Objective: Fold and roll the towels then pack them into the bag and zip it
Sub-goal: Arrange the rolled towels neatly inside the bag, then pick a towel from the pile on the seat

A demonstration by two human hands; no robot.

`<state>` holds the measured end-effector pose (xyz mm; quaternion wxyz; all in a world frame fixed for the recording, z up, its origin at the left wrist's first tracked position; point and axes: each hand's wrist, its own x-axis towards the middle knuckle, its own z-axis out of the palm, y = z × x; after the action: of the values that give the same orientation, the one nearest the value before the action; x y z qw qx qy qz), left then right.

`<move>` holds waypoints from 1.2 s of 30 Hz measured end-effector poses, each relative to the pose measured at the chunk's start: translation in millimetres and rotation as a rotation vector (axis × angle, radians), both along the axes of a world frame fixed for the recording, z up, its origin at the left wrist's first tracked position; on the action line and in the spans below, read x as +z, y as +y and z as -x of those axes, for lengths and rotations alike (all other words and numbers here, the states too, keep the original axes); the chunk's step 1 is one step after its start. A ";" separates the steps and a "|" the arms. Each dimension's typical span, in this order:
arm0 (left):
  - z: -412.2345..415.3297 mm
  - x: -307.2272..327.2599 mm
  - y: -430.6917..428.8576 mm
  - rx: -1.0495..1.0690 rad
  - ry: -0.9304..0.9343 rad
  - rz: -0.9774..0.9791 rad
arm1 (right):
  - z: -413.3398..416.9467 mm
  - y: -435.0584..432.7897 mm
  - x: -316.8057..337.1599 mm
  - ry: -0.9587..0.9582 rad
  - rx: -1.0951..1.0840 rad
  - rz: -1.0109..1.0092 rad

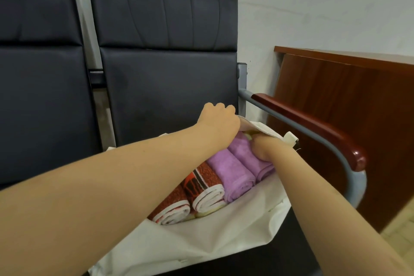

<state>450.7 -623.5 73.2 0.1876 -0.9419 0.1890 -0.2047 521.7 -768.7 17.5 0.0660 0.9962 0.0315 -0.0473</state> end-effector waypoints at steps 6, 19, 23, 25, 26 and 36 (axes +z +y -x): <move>-0.1 4.1 6.9 0.031 0.043 0.116 | 29.0 31.3 -32.9 -0.177 -0.020 -0.173; 61.8 14.4 61.3 -0.120 0.101 0.067 | 131.4 106.1 54.9 -0.111 0.223 -0.128; 109.2 26.8 107.6 -0.072 0.031 0.161 | 170.3 148.4 86.1 -0.040 0.257 -0.014; 138.7 30.4 138.3 0.004 0.032 0.184 | 192.3 181.2 91.6 -0.083 0.344 -0.005; 153.8 30.3 155.9 0.046 0.038 0.194 | 203.3 199.7 90.1 -0.117 0.405 -0.012; 302.4 -42.5 376.1 0.569 0.142 0.380 | 313.1 439.2 16.6 -0.008 0.836 -0.156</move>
<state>148.3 -247.5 30.6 0.0445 -0.9869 -0.1099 -0.1097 208.6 -329.5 34.2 0.0039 0.8998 0.4362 -0.0102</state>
